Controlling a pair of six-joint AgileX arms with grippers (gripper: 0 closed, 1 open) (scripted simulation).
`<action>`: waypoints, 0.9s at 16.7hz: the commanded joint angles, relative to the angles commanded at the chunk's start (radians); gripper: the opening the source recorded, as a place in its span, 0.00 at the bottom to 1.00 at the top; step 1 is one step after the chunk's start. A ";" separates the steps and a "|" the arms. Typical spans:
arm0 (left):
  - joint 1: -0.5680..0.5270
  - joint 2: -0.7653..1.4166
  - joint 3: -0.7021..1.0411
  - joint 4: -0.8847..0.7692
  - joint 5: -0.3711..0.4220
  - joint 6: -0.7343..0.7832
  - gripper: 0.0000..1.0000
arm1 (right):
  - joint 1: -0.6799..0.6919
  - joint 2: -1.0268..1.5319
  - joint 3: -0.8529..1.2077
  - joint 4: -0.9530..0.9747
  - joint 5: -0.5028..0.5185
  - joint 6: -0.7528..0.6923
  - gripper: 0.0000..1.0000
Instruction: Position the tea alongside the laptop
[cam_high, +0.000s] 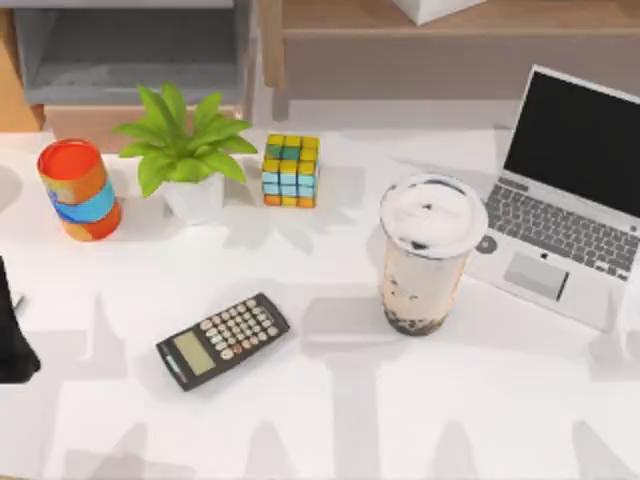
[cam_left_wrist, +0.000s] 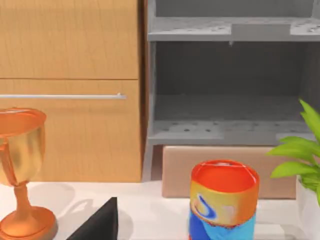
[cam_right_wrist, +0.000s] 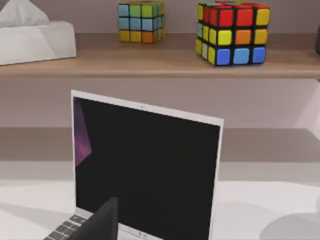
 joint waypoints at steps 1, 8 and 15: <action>0.000 0.000 0.000 0.000 0.000 0.000 1.00 | 0.000 0.000 0.000 0.000 0.000 0.000 1.00; 0.000 0.000 0.000 0.000 0.000 0.000 1.00 | 0.172 0.211 0.033 0.175 0.155 0.064 1.00; 0.000 0.000 0.000 0.000 0.000 0.000 1.00 | 0.566 0.904 0.124 0.623 0.535 0.160 1.00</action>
